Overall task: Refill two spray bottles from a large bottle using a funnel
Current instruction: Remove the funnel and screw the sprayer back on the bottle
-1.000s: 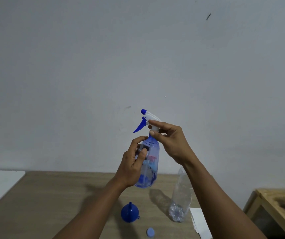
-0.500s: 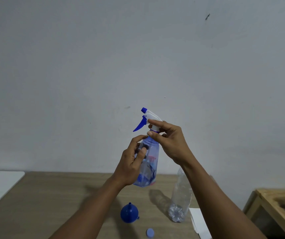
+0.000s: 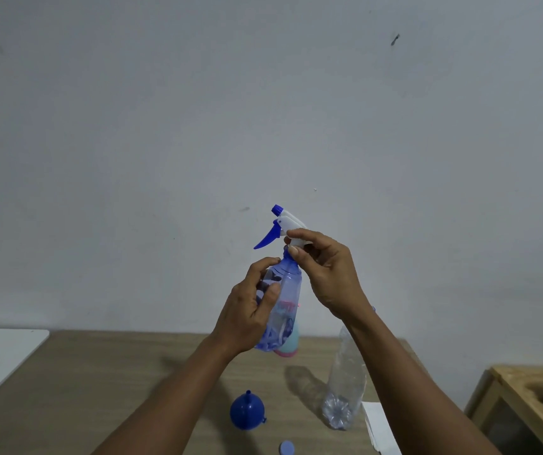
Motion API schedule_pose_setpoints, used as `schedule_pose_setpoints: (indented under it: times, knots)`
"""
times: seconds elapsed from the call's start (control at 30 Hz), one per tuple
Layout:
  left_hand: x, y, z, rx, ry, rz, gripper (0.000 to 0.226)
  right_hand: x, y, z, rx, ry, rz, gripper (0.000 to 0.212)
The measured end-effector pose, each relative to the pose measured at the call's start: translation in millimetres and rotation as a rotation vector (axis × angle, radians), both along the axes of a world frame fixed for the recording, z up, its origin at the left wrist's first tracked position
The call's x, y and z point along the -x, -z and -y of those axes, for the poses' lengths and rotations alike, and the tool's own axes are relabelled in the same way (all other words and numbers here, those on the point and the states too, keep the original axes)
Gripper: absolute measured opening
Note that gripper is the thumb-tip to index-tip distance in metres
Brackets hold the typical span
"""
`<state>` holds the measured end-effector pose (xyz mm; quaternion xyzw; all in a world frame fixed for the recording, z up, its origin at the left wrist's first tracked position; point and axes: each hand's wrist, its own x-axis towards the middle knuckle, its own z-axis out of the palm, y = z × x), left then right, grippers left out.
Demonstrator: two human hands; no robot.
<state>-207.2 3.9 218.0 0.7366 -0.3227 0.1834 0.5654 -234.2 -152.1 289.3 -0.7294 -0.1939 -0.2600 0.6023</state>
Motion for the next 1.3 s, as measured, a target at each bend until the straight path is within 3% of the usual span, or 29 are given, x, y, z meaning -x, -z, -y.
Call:
schedule_pose_setpoints:
  times: [0.1, 0.23, 0.37, 0.43, 0.67, 0.8, 0.93, 1.03, 1.17, 1.3]
  knots:
    - [-3, 3, -1, 0.016, 0.008, -0.044, 0.028, 0, 4, -4, -0.166, -0.066, -0.063, 0.033]
    - [-8, 11, -1, 0.036, 0.037, -0.067, 0.025, -7, 5, -12, -0.223, 0.017, -0.103, 0.049]
    - [-10, 18, 2, 0.034, 0.098, -0.069, 0.025, -21, 3, -15, -0.211, -0.015, -0.201, 0.017]
    - [-12, 25, 4, 0.043, 0.095, -0.077, 0.024, -26, 7, -17, -0.221, -0.077, -0.276, 0.012]
    - [-32, 97, -16, 0.142, -0.195, -0.154, 0.024, -43, 49, -11, -0.133, -0.103, -0.368, 0.029]
    - [-44, 189, -56, -0.059, -0.444, -0.390, 0.039, -54, 85, -7, -0.121, -0.123, -0.483, 0.032]
    - [-42, 273, -95, -0.554, -0.641, -0.595, 0.057, -71, 130, -4, -0.095, -0.103, -0.628, 0.034]
    - [-41, 316, -110, -0.806, -0.630, -0.808, 0.065, -86, 166, 0, 0.034, -0.056, -0.735, 0.034]
    - [-37, 340, -108, -0.973, -0.627, -0.791, 0.070, -106, 209, 9, 0.228, 0.001, -0.849, 0.039]
    - [-39, 347, -105, -1.004, -0.688, -0.728, 0.071, -126, 240, 13, 0.422, -0.031, -1.035, 0.056]
